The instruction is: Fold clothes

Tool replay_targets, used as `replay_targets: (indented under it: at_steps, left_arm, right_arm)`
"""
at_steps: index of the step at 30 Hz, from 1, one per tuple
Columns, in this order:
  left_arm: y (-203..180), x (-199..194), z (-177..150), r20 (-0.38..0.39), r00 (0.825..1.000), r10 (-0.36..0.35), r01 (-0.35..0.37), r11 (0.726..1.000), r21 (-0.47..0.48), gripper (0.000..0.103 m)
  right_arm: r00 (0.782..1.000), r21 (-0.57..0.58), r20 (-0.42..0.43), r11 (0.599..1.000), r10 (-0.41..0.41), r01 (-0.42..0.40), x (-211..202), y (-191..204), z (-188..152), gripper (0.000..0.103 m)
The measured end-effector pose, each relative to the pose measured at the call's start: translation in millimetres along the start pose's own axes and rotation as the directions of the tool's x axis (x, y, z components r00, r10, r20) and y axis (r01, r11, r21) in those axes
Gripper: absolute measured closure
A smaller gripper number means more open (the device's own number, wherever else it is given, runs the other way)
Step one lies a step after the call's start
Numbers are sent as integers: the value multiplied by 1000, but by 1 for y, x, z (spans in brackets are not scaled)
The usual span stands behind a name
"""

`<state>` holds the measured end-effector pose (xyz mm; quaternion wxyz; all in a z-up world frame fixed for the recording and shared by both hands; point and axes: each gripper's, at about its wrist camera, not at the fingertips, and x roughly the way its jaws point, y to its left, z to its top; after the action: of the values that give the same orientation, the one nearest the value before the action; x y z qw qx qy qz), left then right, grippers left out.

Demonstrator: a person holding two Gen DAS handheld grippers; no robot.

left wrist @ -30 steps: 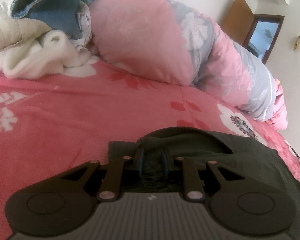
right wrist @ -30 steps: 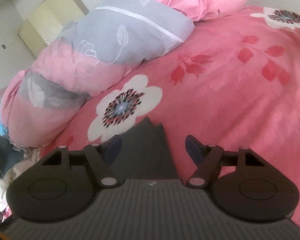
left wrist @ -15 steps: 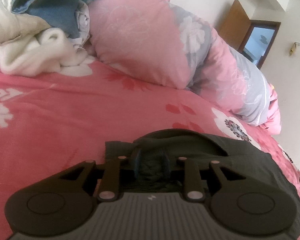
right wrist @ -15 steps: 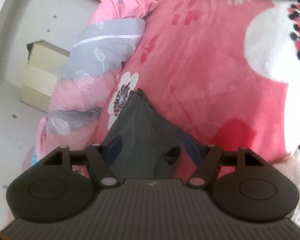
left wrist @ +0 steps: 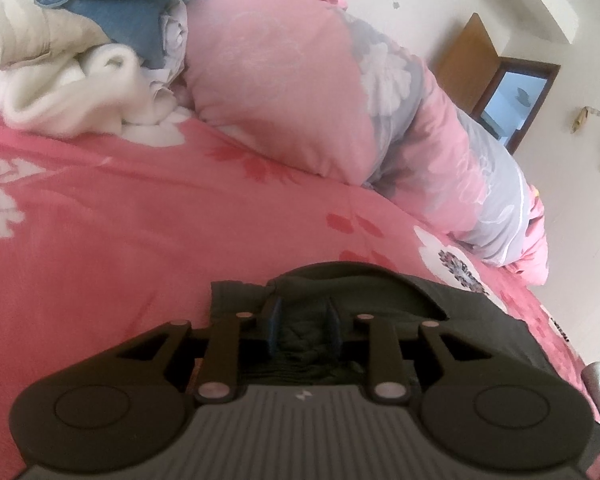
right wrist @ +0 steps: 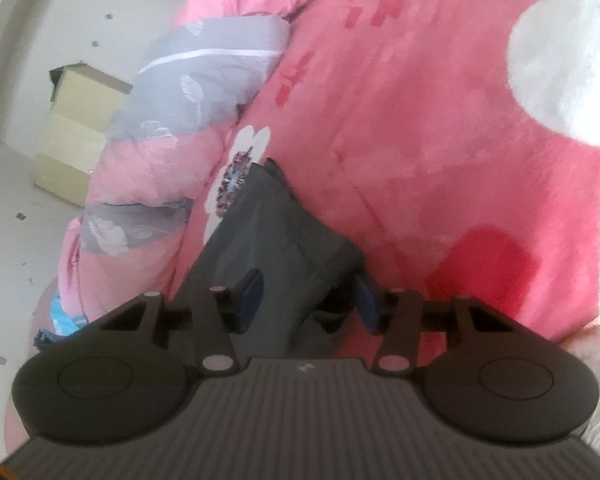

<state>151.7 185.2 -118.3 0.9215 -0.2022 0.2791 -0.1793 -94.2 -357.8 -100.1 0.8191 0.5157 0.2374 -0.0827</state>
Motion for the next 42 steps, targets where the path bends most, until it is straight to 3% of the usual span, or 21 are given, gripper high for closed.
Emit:
replay_targets:
  at_steps: [2,4,6,14,19,21,24,29,32,35,42]
  left_arm:
    - [1,0,0,1,1000,-4,4,1000,-4,76]
    - [1,0,-1,2,1000,-7,7,1000,-7,76]
    - [2,0,-1,2,1000,-9,9,1000,-10,76]
    - [1,-1,-1,3,1000,-9,9,1000,-11,76]
    - [1,-1,-1,4,1000,-7,7,1000,-12,75]
    - [1,0,-1,4,1000,-7,7,1000,-12,75]
    - [0,0,-1,5,1000,-8,8,1000,-13,75]
    - [0,-1,-1,4,1000,-9,9,1000,-15,74]
    - [0,-1,-1,4,1000,-9,9,1000,-16,74]
    - [-1,-1,-1,4,1000,-10,10,1000,-17,74]
    - [0,-1,0,3,1000,-12,12,1000,-17,74]
  right_arm:
    - [1000,-16,-4,1000,7,-7,-1,1,-2,59]
    - [1000,-44,-5,999,11,-12,0,2,-4,71]
    - [999,-67,-8,997,46,-47,2,3,-5,99]
    - [997,-128,-2,989,76,-76,-3,12,-5,95]
    - [1000,-202,-11,979,22,-23,0,22,-4,90]
    - [1000,-271,-10,962,-11,8,0,31,-3,80]
    - [998,-402,-11,914,-69,59,3,49,-2,73]
    - [987,-490,-99,869,-129,65,19,67,-1,74]
    - [982,-532,-117,844,-149,65,25,78,-5,97]
    - [983,-522,-140,852,-119,28,29,87,-4,101]
    - [976,-408,-188,896,108,-177,52,134,22,102]
